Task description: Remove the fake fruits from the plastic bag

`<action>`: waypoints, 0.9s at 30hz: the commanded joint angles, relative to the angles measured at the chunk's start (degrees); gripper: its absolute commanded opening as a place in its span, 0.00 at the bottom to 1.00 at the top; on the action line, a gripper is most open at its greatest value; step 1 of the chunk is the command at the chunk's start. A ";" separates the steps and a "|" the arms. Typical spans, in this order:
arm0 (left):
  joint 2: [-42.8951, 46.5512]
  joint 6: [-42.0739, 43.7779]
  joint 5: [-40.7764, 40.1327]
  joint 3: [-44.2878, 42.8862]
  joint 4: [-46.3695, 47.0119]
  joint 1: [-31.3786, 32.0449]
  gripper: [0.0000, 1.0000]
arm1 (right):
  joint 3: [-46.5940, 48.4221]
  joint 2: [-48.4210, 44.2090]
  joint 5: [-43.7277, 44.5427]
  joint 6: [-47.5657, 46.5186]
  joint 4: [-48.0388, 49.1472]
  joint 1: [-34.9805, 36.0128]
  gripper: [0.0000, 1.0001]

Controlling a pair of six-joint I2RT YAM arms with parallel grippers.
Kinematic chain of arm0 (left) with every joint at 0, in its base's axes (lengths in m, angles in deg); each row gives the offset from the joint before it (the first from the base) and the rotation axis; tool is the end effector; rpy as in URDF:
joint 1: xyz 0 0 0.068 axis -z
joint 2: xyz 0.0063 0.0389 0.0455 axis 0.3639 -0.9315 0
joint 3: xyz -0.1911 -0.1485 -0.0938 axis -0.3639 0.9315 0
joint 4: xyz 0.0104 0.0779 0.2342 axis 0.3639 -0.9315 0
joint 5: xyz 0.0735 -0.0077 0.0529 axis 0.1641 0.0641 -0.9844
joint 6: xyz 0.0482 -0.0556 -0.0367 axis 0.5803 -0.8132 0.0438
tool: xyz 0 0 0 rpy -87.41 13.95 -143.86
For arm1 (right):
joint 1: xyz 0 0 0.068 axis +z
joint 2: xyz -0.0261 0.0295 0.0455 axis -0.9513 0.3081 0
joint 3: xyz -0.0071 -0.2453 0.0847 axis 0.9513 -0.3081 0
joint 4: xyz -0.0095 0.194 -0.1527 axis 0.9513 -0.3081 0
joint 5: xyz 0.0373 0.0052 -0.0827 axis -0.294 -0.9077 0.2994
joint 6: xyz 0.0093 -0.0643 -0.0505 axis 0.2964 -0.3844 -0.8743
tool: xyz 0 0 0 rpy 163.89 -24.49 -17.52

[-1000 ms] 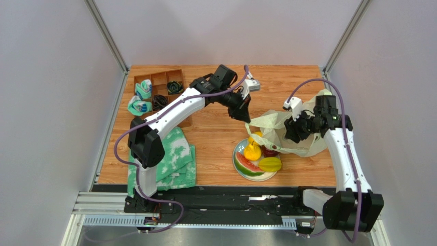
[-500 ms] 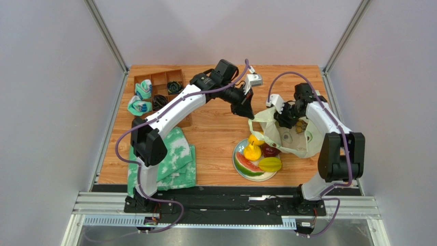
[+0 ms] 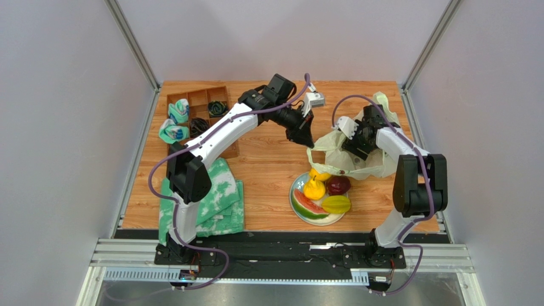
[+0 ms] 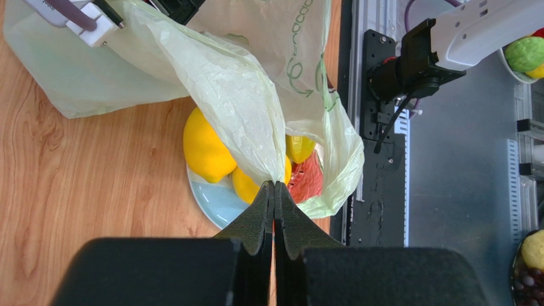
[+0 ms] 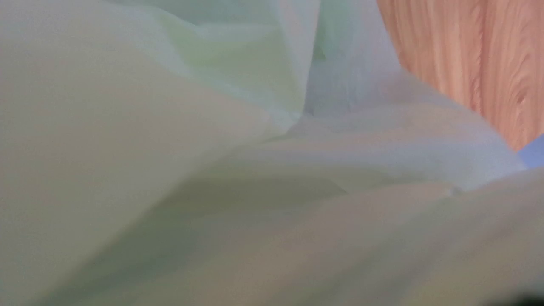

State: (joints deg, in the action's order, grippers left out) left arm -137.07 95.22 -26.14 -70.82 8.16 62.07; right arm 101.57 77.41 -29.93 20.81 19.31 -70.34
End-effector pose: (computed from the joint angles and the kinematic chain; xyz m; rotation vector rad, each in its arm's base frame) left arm 0.2953 -0.3260 0.3103 1.3772 1.9608 -1.2919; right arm 0.3429 0.0182 0.1664 -1.4568 2.2600 -0.1859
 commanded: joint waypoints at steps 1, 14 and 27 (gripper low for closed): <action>0.98 1.29 2.47 -2.03 0.20 -0.04 0.00 | -1.51 1.67 10.18 4.86 11.60 0.04 0.76; 2.83 0.24 1.33 0.35 1.60 0.05 0.00 | 15.13 15.51 9.59 13.12 -1.66 -0.92 0.01; -1.83 -2.75 -4.21 -7.29 4.42 0.05 0.00 | 10.81 -16.41 -17.93 17.34 -23.98 -0.84 0.00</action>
State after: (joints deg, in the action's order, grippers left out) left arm -137.86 93.69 -29.11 -73.40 9.56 62.07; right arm 112.89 65.33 -38.34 35.39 3.61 -71.12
